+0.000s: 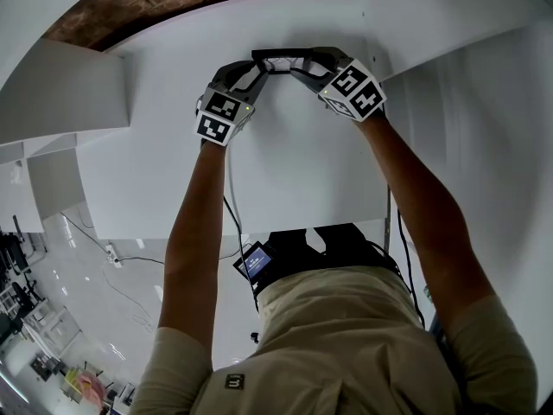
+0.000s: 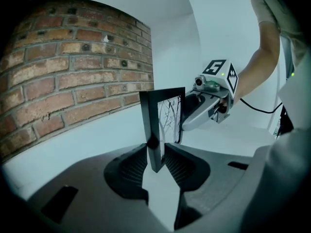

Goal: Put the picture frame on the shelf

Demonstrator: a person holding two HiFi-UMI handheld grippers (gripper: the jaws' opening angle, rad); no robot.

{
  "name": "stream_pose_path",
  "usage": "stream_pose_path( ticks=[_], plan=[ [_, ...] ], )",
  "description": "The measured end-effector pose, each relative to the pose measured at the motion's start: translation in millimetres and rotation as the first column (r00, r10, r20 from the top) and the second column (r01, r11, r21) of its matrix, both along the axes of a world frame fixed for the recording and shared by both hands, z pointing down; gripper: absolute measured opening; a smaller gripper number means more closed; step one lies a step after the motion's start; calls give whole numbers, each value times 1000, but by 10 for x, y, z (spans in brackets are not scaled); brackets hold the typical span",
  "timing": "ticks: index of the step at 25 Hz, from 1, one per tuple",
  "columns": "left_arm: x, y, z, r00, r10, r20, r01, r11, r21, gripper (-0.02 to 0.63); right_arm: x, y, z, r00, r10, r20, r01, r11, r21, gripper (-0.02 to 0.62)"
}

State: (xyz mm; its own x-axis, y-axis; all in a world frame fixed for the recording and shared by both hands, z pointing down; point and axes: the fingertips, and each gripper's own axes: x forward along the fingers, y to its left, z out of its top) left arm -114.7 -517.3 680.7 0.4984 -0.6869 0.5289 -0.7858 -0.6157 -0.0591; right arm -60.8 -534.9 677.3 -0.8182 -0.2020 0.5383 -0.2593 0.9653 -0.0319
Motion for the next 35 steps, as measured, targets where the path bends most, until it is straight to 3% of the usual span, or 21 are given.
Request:
stream_pose_path(
  ticks=[18,24,29,35],
  plan=[
    [-81,169,-214,1000,-17,-12,17,1000,8,95,166,9,-220,998,70,0,-70,997,25,177],
    [-121,372,-505,999,-35,-21,36,998,42,94,365,116,-427,990,143,13,-144,989,27,175],
    [-137,641,-1031,997,-58,-51,63,993,98,69,587,313,-829,968,238,82,-238,971,-3,27],
    [-229,1150,-1720,995,-74,-70,84,985,153,8,679,782,-1514,954,244,177,-244,970,-19,6]
  ],
)
